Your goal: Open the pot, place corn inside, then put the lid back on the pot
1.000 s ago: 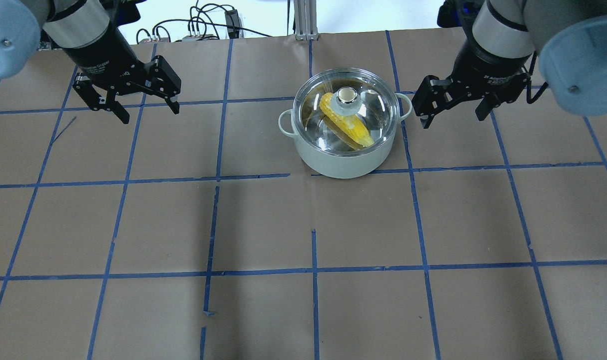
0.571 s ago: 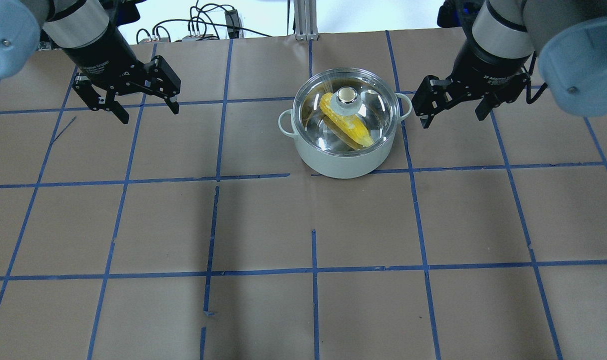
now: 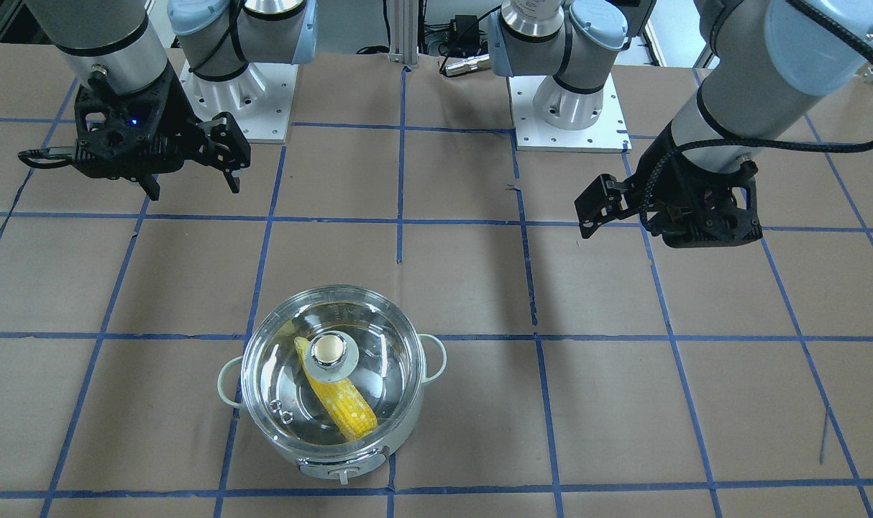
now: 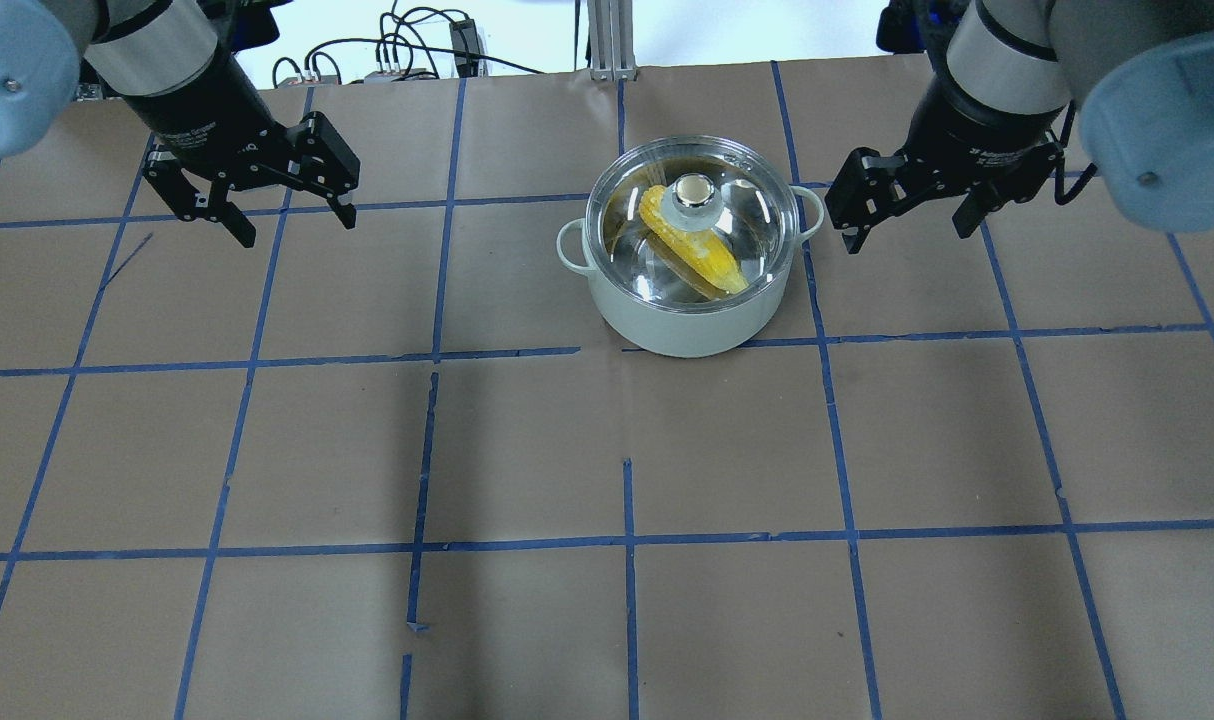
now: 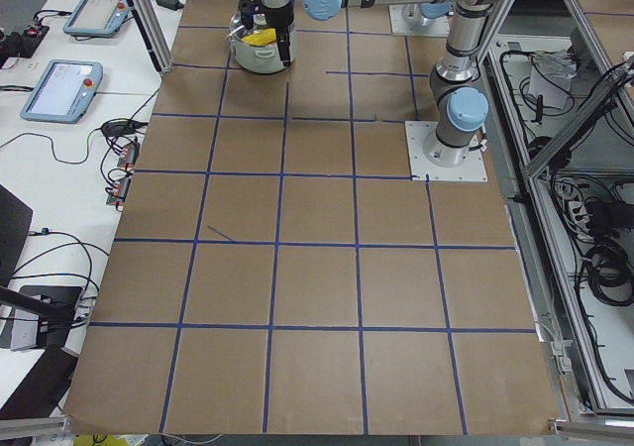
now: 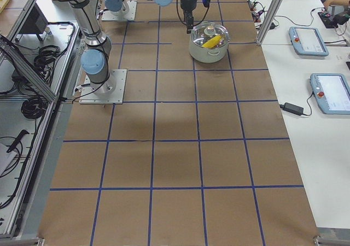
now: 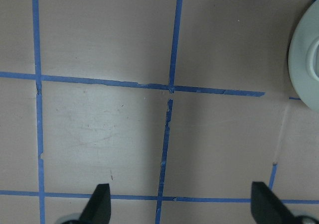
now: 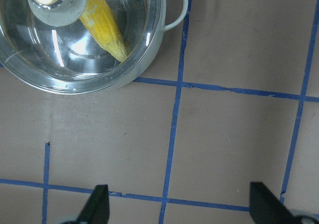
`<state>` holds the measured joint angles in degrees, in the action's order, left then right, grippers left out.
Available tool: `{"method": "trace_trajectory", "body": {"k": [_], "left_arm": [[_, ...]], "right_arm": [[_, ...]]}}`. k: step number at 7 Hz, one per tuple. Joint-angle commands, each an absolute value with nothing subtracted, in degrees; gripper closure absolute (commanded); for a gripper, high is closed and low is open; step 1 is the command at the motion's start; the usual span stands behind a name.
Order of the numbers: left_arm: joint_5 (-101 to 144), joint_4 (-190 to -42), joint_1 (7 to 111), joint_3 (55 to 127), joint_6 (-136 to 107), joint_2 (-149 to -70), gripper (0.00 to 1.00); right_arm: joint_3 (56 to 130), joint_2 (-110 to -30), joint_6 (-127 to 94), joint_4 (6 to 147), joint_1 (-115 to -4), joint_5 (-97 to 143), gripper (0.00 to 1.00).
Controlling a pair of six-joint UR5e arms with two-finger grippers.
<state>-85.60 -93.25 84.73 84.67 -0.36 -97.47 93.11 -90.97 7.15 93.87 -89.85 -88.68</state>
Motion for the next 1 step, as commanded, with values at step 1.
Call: {"method": "trace_trajectory", "body": {"k": [1], "left_arm": [[-85.7, -93.3, 84.7, 84.6, -0.4, -97.5, 0.0]], "right_arm": [[92.9, -91.0, 7.1, 93.9, -89.8, -88.7, 0.0]]}}
